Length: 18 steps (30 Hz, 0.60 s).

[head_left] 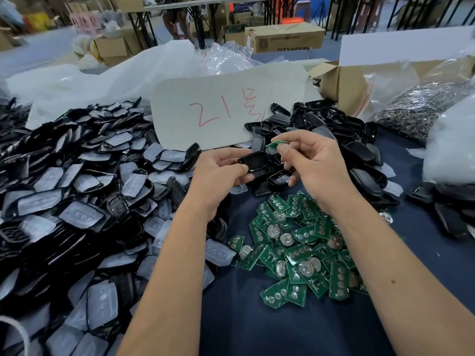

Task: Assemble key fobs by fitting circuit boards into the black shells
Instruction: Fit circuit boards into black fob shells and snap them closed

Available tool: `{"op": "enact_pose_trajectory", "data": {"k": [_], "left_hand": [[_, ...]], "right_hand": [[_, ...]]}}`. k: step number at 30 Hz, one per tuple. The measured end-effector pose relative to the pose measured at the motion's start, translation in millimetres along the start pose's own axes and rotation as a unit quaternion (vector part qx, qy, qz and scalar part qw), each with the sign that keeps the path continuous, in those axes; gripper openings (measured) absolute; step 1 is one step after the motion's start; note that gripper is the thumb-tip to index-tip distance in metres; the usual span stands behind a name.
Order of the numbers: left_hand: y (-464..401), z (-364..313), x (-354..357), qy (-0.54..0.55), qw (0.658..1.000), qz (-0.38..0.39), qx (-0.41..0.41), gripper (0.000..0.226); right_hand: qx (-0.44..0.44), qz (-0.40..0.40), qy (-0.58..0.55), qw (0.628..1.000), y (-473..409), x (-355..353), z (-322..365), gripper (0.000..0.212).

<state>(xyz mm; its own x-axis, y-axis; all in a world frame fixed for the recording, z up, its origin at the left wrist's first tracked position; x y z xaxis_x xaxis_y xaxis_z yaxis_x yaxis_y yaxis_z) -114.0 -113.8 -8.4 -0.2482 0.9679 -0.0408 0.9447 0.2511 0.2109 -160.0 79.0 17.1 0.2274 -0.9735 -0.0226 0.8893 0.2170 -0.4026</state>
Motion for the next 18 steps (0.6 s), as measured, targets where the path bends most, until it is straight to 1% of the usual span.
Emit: {"op": "enact_pose_trajectory", "data": {"k": [3, 5, 8, 12, 18], "left_hand": [[2, -2, 1, -0.006, 1.000, 0.001, 0.006, 0.033], [3, -4, 3, -0.007, 1.000, 0.003, 0.010, 0.034], [4, -6, 6, -0.011, 1.000, 0.010, 0.019, 0.036], [4, -6, 10, -0.017, 0.999, 0.023, 0.026, 0.036], [4, -6, 12, -0.022, 0.999, 0.027, 0.032, 0.036]], "right_hand": [[0.005, 0.009, -0.008, 1.000, 0, 4, 2, 0.014], [0.012, 0.022, -0.013, 1.000, 1, 9, 2, 0.019], [0.009, 0.047, 0.046, 0.998, 2, 15, 0, 0.029], [0.005, 0.015, 0.067, 0.998, 5, 16, 0, 0.012], [-0.024, -0.008, 0.110, 0.994, 7, 15, 5, 0.008]]}}
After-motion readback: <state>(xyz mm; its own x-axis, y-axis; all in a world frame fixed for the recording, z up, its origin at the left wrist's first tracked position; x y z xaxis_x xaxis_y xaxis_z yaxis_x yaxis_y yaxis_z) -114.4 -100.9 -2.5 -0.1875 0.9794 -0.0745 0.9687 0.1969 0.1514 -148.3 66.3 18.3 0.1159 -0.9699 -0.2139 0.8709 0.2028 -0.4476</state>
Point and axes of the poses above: each hand's wrist, its own y-axis away from the middle knuckle, its own x-axis out of the palm, z = x × y, the point moved 10 cm from there along -y, towards the middle knuckle, and after that the axes turned 8 degrees about -x, right-handed, at the moved point
